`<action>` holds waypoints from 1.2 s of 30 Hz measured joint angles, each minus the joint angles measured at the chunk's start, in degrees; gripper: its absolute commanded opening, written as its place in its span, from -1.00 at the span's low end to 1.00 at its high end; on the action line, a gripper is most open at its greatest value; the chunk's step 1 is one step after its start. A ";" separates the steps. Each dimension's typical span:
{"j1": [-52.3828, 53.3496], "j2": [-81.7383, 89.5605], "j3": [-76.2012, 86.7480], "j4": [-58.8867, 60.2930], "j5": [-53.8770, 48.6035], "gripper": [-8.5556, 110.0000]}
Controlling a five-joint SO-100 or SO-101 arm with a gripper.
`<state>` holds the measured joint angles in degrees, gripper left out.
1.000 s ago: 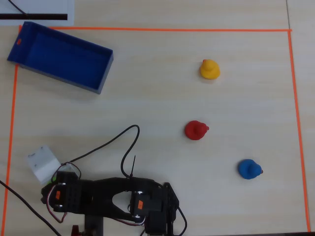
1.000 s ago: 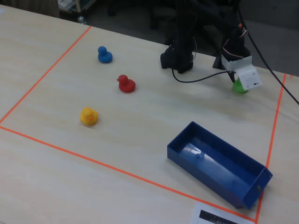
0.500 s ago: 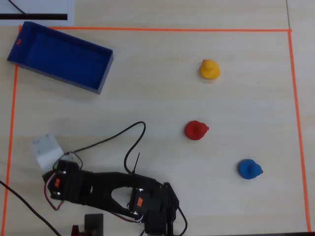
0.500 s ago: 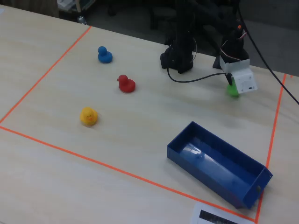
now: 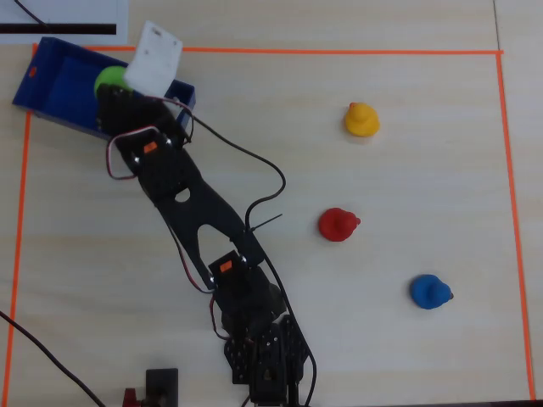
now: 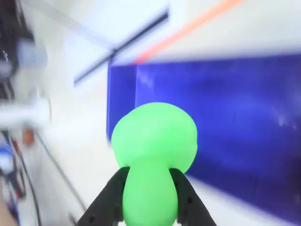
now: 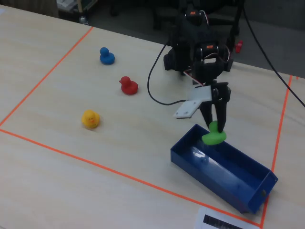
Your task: Grasp green duck and put it into box.
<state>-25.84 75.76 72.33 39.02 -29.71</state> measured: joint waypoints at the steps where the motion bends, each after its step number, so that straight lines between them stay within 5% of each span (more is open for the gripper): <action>1: 0.88 -1.41 -1.05 -0.53 -0.53 -0.86; 10: -0.53 -5.63 -2.11 4.75 -6.33 -0.84; 14: -2.90 -5.63 -2.11 9.14 -8.79 -0.39; 17: -3.69 -5.63 -2.11 11.16 -10.72 -0.32; 22: -3.43 -5.63 -2.11 13.10 -13.18 -0.43; 25: -3.43 -4.75 -2.11 13.10 -13.18 -0.85; 36: 3.60 27.25 22.24 3.52 -26.98 -0.85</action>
<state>-22.24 103.01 94.57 42.54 -56.69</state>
